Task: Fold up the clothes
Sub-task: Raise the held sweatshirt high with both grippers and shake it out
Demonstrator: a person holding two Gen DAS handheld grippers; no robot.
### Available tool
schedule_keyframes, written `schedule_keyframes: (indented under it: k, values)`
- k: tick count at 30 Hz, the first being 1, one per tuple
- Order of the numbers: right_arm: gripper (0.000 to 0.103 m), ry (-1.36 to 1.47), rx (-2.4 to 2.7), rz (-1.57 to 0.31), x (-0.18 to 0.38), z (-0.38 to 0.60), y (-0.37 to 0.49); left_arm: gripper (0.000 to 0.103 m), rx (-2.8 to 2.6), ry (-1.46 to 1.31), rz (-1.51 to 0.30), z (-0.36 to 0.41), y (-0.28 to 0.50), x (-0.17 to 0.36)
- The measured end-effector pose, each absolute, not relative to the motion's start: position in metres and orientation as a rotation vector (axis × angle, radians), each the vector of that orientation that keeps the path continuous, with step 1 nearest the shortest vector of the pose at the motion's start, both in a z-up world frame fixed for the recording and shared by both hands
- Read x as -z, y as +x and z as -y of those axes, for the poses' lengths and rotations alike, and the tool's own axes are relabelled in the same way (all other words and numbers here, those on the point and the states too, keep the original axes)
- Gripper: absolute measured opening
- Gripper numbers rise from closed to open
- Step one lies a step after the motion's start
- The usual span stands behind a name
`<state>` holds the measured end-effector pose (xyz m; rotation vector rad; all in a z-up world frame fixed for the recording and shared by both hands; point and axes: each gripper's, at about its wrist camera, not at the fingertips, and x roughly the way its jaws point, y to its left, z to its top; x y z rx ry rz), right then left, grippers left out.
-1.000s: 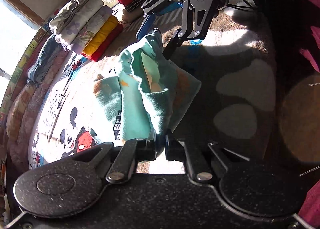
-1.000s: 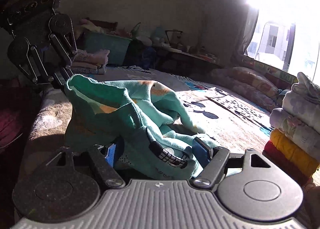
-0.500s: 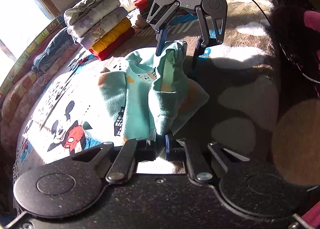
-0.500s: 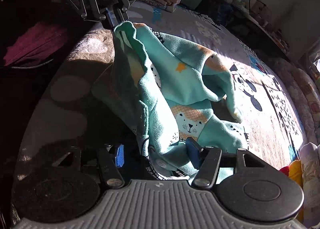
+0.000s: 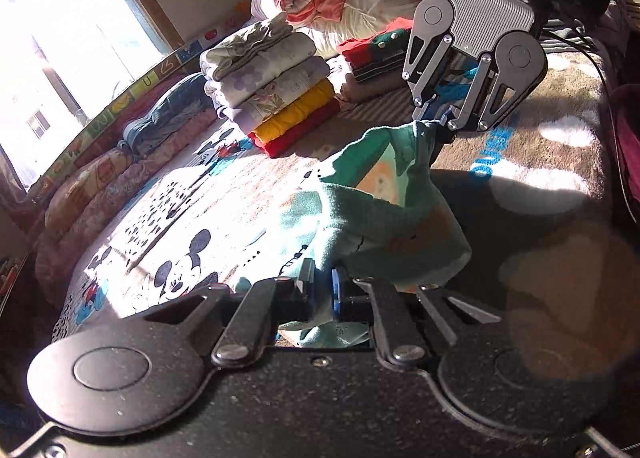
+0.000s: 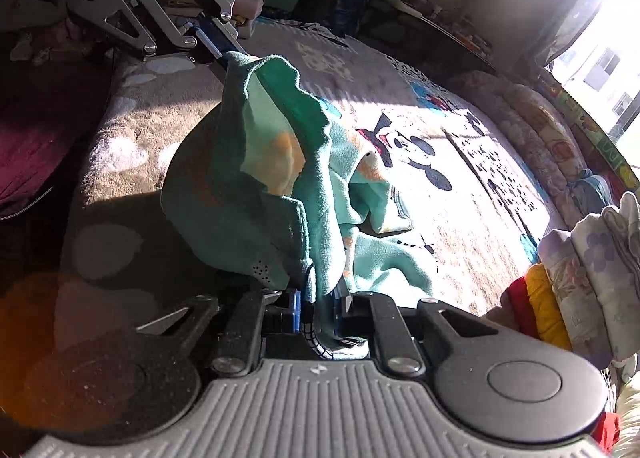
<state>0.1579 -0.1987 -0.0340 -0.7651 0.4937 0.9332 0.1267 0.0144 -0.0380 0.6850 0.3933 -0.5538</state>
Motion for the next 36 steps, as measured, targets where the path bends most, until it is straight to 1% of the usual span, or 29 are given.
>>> schedule_keyframes:
  k: [2, 9, 17, 22, 28, 36]
  values:
    - [0.016, -0.716, -0.893, -0.465, 0.014, 0.202, 0.155, 0.007, 0.546, 0.684, -0.335, -0.012, 0.129, 0.018]
    - [0.016, -0.7, -0.819, -0.355, -0.055, 0.204, 0.133, 0.007, 0.524, 0.712, -0.13, -0.002, 0.122, -0.066]
    - [0.015, -0.674, -0.768, -0.283, -0.122, 0.208, 0.112, 0.007, 0.516, 0.672, -0.021, -0.01, 0.101, -0.127]
    - [0.015, -0.655, -0.761, -0.257, -0.151, 0.216, 0.099, 0.007, 0.523, 0.626, 0.001, -0.022, 0.087, -0.148]
    - [0.014, -0.622, -0.76, -0.235, -0.177, 0.223, 0.093, 0.007, 0.525, 0.615, 0.0, -0.026, 0.073, -0.159]
    - [0.014, -0.595, -0.723, -0.271, -0.182, 0.224, 0.126, 0.007, 0.499, 0.592, -0.075, -0.024, 0.104, -0.159]
